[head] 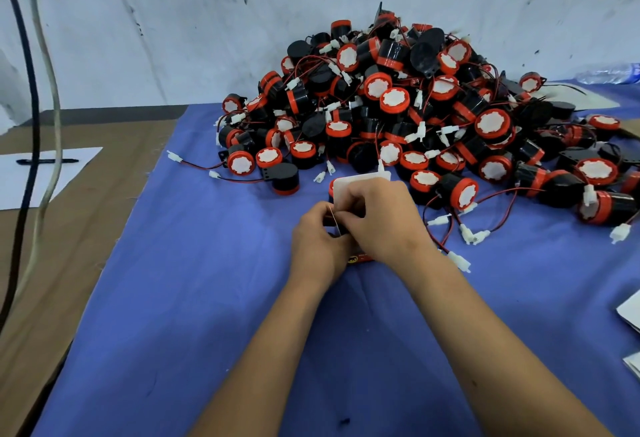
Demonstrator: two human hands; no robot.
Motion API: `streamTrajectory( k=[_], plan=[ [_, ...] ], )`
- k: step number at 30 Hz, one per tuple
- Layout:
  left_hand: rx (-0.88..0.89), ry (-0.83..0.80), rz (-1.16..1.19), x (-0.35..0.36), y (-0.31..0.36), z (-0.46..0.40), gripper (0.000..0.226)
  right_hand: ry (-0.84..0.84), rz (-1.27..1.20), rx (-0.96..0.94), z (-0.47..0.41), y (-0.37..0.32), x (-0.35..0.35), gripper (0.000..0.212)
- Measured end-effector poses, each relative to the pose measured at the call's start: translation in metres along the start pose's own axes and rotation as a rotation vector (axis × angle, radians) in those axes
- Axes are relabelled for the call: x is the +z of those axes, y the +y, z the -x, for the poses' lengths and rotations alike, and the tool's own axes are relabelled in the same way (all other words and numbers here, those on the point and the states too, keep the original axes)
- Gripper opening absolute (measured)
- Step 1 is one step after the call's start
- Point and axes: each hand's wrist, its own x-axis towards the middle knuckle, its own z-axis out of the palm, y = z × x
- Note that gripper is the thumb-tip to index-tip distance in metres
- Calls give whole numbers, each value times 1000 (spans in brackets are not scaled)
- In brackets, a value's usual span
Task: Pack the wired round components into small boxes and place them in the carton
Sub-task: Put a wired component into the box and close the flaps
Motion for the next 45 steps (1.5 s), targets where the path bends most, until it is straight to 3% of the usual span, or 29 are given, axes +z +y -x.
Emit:
streamTrajectory(
  k=[2,5,10,14,22,24,25,27,28,30,33,37,40,45],
  plan=[
    [15,3,-18,1,-2,0,29,-65,38,-41,0,3,-8,11],
    [41,-65,-41,-2,-1,2,26,-123,64,-58,-3,4,-13,10],
    [1,-421,142,-27,-4,-2,50,-131,154,-99,-1,6,-14,14],
    [42,-346,42,-25,-4,-3,55,-201,266,-213,7,12,-10,21],
    [56,-332,133,-29,-4,-1,58,-271,379,-369,20,32,-14,33],
    [32,-336,165,-29,-5,-2,56,-103,206,-429,23,34,-14,22],
    [12,-343,192,-30,-6,-3,56,100,104,-452,25,37,-14,16],
    [-6,-358,201,-34,-7,-6,58,511,-65,-312,24,46,-13,15],
    [-4,-366,188,-35,-7,-6,59,597,-161,-163,22,51,-14,17],
    [-1,-390,185,-36,-9,-7,60,418,-369,131,16,59,-12,20],
    [-96,-438,332,-39,-7,-6,58,40,-400,153,17,69,1,17],
    [-342,-403,680,-41,-3,-7,28,3,-438,70,16,73,2,22],
    [-287,-277,480,-32,-4,-6,23,-34,-457,-35,16,71,-1,33],
    [-68,-125,299,-25,-3,-3,29,-204,-427,-106,23,76,-8,23]
  ],
)
